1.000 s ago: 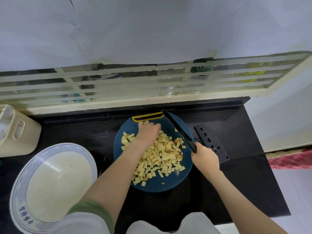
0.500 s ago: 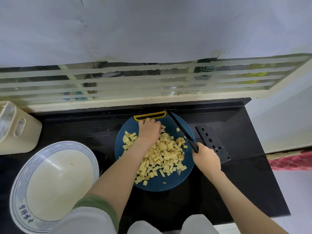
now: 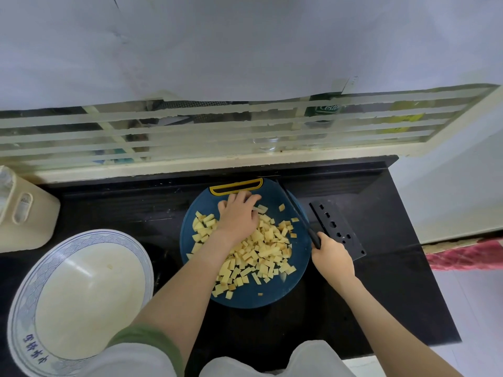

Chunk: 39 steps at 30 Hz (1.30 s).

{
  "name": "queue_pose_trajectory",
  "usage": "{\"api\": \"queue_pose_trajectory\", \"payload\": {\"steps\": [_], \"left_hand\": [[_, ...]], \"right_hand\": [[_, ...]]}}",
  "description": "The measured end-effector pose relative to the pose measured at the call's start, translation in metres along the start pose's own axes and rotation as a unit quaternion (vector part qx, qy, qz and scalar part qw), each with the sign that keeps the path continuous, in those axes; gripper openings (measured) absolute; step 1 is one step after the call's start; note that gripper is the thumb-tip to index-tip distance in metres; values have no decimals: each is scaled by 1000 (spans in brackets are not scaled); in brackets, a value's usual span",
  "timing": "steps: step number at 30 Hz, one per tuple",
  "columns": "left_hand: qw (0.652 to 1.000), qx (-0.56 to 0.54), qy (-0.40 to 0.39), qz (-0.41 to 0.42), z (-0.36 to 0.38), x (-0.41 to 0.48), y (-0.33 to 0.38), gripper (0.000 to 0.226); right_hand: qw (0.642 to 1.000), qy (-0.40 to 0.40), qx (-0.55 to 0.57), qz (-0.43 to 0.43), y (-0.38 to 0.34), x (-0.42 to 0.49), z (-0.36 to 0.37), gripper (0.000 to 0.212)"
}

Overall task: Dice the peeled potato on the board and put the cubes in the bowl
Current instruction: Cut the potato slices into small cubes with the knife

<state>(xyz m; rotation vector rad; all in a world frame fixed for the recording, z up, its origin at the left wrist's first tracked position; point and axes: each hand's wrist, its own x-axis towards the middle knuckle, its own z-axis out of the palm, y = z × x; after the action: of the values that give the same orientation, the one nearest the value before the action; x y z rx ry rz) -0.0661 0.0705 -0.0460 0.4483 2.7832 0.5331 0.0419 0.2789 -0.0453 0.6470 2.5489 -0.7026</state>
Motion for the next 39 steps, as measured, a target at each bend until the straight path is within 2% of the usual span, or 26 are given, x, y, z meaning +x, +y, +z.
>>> {"api": "queue_pose_trajectory", "payload": {"steps": [5, 10, 14, 19, 24, 29, 33, 39], "left_hand": [[996, -34, 53, -59, 5, -23, -1, 41], [993, -17, 68, -90, 4, -39, -7, 44], [993, -4, 71, -96, 4, -47, -6, 46], [992, 8, 66, -103, 3, -57, 4, 44], [992, -14, 74, -98, 3, -60, 22, 42], [992, -23, 81, -89, 6, -57, 45, 42], [993, -18, 79, -81, 12, -54, 61, 42], [993, -3, 77, -93, 22, -51, 79, 41]], "right_hand": [[999, -39, 3, -24, -2, -10, 12, 24], [997, -62, 20, -48, -11, -21, 24, 9], [998, -26, 47, -43, -9, -24, 16, 11], [1000, 28, 5, -8, 2, -24, 3, 5], [994, 104, -40, 19, 23, -25, -9, 20], [989, 114, -93, 26, 56, -22, -21, 36], [987, 121, -108, 1, 75, -15, -28, 36], [960, 133, -234, -72, 95, -2, -35, 38]]}}
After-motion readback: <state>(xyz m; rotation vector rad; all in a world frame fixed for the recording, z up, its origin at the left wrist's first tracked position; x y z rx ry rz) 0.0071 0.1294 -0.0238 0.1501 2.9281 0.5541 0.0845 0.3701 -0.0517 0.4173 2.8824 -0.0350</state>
